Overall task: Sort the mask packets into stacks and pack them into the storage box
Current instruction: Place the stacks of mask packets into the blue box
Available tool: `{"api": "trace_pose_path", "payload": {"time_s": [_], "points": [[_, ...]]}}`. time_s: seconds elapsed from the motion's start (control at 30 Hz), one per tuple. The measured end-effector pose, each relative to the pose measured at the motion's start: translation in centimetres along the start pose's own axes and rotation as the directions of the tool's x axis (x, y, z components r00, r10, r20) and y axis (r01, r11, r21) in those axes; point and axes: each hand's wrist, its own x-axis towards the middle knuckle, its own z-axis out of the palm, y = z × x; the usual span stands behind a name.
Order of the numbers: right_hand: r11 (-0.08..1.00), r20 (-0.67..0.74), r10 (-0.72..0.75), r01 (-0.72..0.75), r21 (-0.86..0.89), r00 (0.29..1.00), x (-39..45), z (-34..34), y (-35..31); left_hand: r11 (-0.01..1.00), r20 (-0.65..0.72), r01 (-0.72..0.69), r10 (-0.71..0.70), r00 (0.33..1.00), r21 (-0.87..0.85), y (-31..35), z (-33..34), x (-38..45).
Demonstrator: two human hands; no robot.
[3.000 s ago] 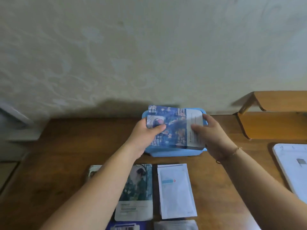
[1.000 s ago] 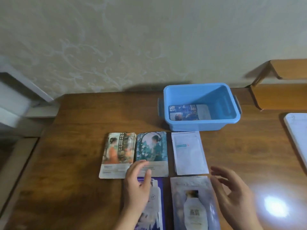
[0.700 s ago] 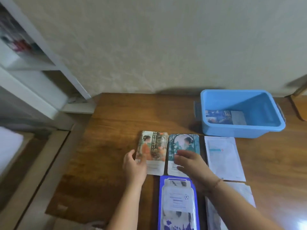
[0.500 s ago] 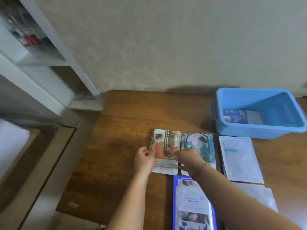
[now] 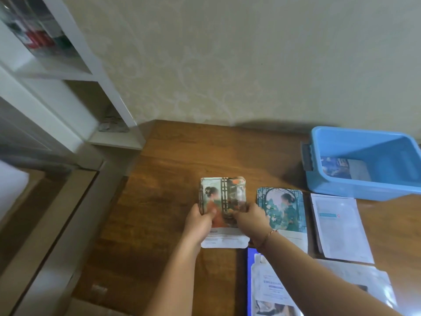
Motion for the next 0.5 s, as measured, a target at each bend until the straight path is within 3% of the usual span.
{"api": "trace_pose_path", "payload": {"time_s": [0.07,0.17,0.23,0.37,0.5], "points": [[0.991,-0.025,-0.135,0.135,-0.018,0.991,-1.8,-0.7,-0.5,0.989,0.089,-0.043,0.055,0.994,-0.138,0.2,-0.7,-1.2],[0.911,0.168,-0.223,0.144,0.386,0.960,-3.4,-2.8,-0.3,0.940,0.257,-0.021,0.115,0.960,-0.341,0.7,-1.8,-3.1],[0.845,0.284,-0.282,0.098,0.526,0.916,-4.0,-4.7,0.2,0.905,0.310,-0.007,0.154,0.938,-0.426,1.4,-2.0,-4.0],[0.864,0.349,-0.271,0.067,0.499,0.897,-5.3,-7.6,1.0,0.856,0.185,-0.140,0.263,0.947,-0.498,3.8,0.0,-5.3],[0.829,0.278,-0.253,0.060,0.556,0.927,-6.9,-11.0,1.3,0.850,-0.005,-0.247,0.276,0.961,-0.465,5.4,3.4,-6.1]]}}
